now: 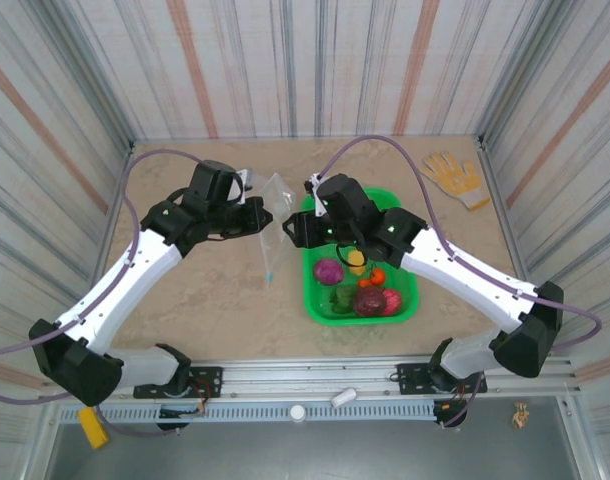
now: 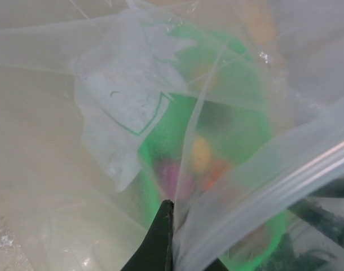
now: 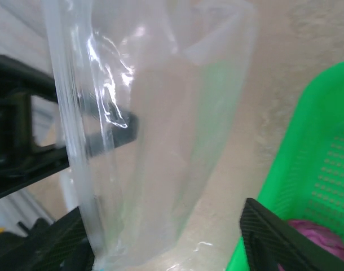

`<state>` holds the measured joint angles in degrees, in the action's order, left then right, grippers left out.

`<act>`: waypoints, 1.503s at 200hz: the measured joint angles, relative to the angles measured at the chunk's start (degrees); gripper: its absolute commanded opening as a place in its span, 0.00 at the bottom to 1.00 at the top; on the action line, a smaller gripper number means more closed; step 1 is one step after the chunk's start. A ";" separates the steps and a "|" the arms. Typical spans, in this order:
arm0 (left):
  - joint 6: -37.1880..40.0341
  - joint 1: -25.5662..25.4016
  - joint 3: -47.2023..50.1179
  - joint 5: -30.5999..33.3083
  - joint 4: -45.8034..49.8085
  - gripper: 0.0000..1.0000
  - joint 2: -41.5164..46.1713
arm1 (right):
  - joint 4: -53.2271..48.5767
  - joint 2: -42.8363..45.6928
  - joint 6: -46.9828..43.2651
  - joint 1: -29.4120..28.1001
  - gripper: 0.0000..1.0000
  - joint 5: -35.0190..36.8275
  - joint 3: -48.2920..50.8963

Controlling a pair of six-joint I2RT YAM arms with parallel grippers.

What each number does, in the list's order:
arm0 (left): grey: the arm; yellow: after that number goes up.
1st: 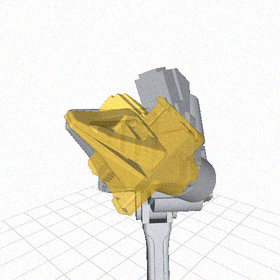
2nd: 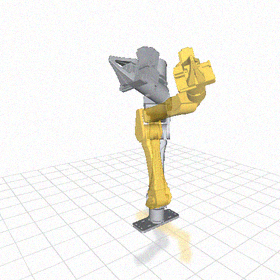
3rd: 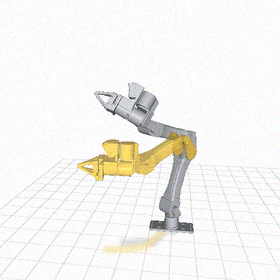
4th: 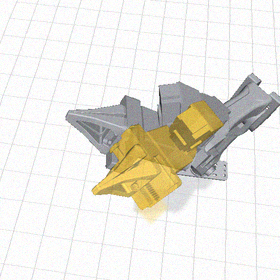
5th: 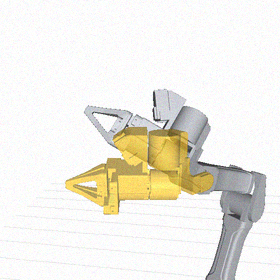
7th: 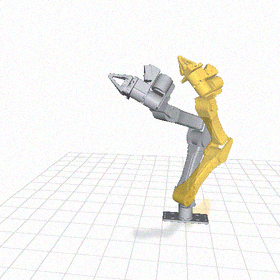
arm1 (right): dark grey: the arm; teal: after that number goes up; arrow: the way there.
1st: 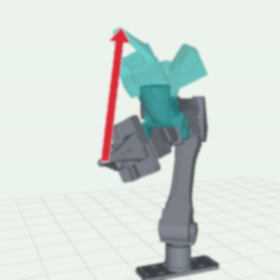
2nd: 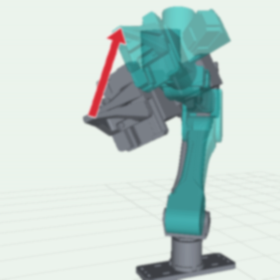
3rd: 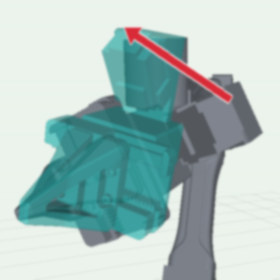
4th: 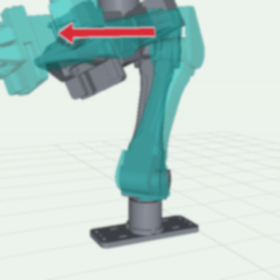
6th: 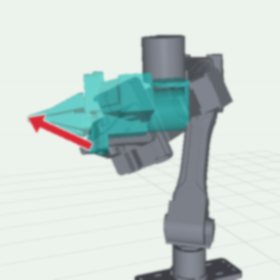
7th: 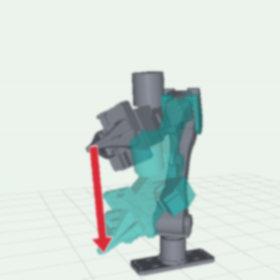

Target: Place the food in the zip-top bag and seal the zipper

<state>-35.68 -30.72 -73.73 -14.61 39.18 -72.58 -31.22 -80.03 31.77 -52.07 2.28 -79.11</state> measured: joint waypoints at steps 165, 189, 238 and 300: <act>-0.68 -3.37 5.70 -2.29 -5.22 0.21 3.82 | 2.12 -2.45 2.43 4.02 0.00 -0.22 1.14; 0.50 -4.15 5.79 -1.90 -5.60 0.18 3.98 | 3.02 -2.43 3.78 4.15 0.00 -0.85 2.19; 2.91 -4.28 6.43 0.61 -6.29 0.15 6.16 | 5.42 -1.36 6.47 4.59 0.00 -1.97 4.35; 5.73 -7.69 6.80 0.87 -8.76 0.47 6.10 | 7.87 -1.27 9.05 4.74 0.00 -4.22 4.35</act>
<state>-29.95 -38.41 -66.94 -13.74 30.41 -66.48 -23.35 -81.30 40.82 -47.33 -1.93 -74.76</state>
